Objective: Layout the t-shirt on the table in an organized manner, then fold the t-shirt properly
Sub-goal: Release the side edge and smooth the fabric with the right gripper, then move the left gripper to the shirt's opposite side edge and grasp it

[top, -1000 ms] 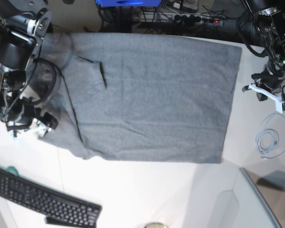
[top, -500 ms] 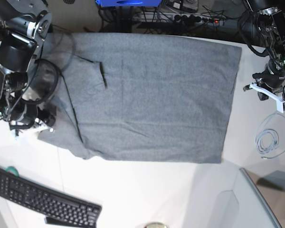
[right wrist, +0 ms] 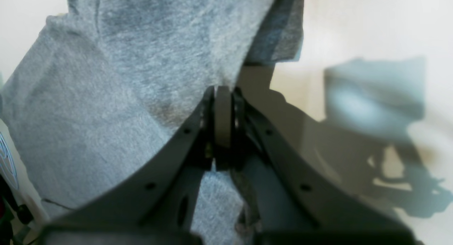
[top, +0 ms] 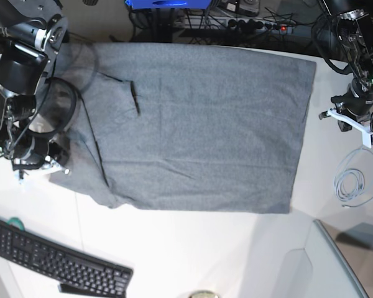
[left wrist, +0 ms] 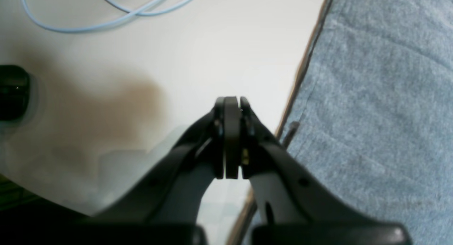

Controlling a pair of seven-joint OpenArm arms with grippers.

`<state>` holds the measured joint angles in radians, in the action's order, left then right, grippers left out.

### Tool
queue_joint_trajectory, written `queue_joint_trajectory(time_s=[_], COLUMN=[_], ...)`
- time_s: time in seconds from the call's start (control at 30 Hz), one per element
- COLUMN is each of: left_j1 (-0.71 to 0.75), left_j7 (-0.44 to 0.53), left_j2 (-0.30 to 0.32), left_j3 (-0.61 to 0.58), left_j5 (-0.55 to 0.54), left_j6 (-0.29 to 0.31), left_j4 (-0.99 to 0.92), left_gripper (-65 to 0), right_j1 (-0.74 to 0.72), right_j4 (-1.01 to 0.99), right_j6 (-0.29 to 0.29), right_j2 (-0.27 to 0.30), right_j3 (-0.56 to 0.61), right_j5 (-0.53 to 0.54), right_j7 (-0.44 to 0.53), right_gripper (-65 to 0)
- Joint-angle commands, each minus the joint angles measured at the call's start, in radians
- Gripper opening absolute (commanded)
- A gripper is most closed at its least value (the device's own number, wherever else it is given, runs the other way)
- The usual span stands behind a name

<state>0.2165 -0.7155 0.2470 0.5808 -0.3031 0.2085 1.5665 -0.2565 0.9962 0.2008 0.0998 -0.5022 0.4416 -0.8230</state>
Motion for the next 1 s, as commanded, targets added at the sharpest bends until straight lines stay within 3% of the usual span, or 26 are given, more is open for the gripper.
queue_joint_trajectory(time_s=[0.0, 0.23, 0.43, 0.53, 0.7, 0.77, 0.97], left_j1=[-0.015, -0.167, -0.368, -0.443, -0.495, -0.495, -0.497], left_j7=[0.020, 0.018, 0.021, 0.023, 0.089, 0.132, 0.204], left_j2=[0.018, 0.022, 0.094, 0.094, 0.088, 0.088, 0.082], left_j3=[0.000, -0.003, -0.200, -0.207, -0.224, -0.242, -0.308], left_j5=[-0.006, -0.005, -0.006, -0.006, -0.011, -0.014, -0.017], left_j6=[-0.004, -0.002, -0.002, -0.002, -0.002, -0.002, -0.001], left_j4=[0.015, -0.165, -0.421, -0.510, -0.622, -0.653, -0.728], left_gripper=[-65.0, -65.0, -65.0, -65.0, -31.4, -21.6, -19.3], right_j1=[-0.027, 0.007, 0.026, 0.032, 0.046, 0.046, 0.055], right_j4=[0.022, 0.220, 0.327, 0.364, 0.378, 0.378, 0.376], right_j6=[0.010, 0.012, 0.012, 0.012, 0.013, 0.013, 0.013], right_j2=[0.013, 0.007, 0.002, -0.001, -0.013, -0.012, -0.012], right_j3=[0.000, 0.004, 0.066, 0.067, 0.067, 0.067, 0.067], right_j5=[0.015, 0.015, 0.015, 0.015, 0.015, 0.015, 0.015], right_j7=[0.012, -0.032, -0.077, -0.080, -0.080, -0.080, -0.075], right_gripper=[-64.8, -64.8, -64.8, -64.8, -64.8, -64.8, -64.8])
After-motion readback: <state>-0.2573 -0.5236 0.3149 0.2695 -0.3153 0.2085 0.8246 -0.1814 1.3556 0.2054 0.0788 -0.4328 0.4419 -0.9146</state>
